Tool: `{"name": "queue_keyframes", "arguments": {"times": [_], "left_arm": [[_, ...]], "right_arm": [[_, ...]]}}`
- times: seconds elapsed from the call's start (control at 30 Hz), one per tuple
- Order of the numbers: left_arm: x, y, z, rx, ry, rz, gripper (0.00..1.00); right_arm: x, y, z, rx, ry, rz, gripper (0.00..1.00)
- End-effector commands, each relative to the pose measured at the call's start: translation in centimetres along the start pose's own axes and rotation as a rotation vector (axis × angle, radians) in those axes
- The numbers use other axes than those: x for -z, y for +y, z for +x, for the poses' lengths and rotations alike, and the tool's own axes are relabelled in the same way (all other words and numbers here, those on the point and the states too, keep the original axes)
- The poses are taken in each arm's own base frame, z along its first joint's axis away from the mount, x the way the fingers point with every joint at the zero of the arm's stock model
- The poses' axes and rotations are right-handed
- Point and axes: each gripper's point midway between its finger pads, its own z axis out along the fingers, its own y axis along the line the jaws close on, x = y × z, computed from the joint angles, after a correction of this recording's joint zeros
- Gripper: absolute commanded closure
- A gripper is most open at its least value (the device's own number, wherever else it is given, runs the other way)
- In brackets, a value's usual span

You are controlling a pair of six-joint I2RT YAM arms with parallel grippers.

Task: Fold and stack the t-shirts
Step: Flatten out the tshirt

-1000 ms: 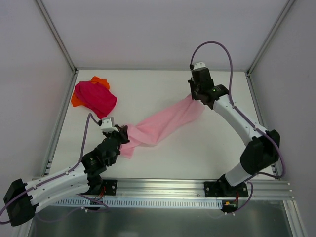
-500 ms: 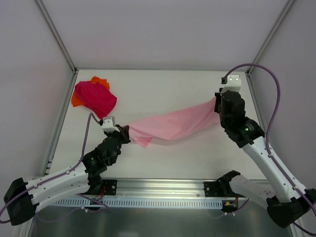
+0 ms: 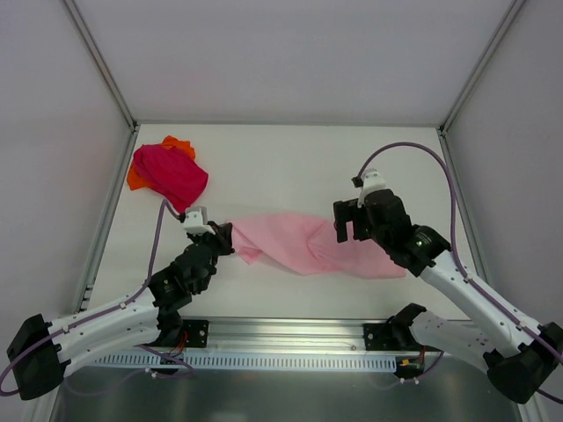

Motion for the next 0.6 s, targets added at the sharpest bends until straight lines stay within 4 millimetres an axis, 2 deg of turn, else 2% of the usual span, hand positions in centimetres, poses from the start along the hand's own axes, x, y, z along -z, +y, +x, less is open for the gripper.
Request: {"name": "queue_keyframes", "arguments": {"times": [0.0, 0.1, 0.13, 0.2, 0.27, 0.37, 0.43, 0.5, 0.53, 0.57], "left_arm": [[-0.2, -1.4, -2.0, 0.042, -0.055, 0.033, 1.00], [-0.3, -1.6, -1.7, 0.037, -0.044, 0.039, 1.00], [-0.3, -1.7, -1.7, 0.038, -0.041, 0.041, 1.00], [-0.4, -1.7, -1.3, 0.036, -0.032, 0.045, 1.00], [-0.4, -1.5, -1.1, 0.030, -0.028, 0.038, 1.00], [-0.2, -1.1, -1.2, 0.026, -0.036, 0.033, 1.00], [-0.1, -1.1, -1.1, 0.024, -0.033, 0.036, 1.00], [-0.1, -1.1, -1.0, 0.022, -0.028, 0.041, 1.00], [0.0, -1.0, -0.9, 0.020, -0.026, 0.038, 1.00], [0.0, -0.9, -0.9, 0.023, -0.028, 0.036, 1.00]], "right_arm": [[-1.9, -1.6, -2.4, -0.013, -0.052, 0.134, 0.00], [-3.7, -2.9, -2.0, -0.009, 0.010, 0.232, 0.00], [-4.8, -4.0, -1.2, 0.004, 0.055, 0.314, 0.00], [-5.2, -5.2, -0.8, -0.020, 0.102, 0.400, 0.05], [-5.4, -7.6, -0.1, -0.025, 0.139, 0.569, 0.08], [-6.5, -8.4, 0.7, -0.048, 0.178, 0.597, 0.09], [-6.7, -8.7, -0.3, -0.056, 0.153, 0.616, 0.13], [-7.6, -9.1, 0.1, -0.032, 0.217, 0.640, 0.14], [-8.1, -9.3, -1.1, -0.052, 0.224, 0.631, 0.14], [-9.2, -9.4, -0.3, -0.033, 0.276, 0.633, 0.14]]}}
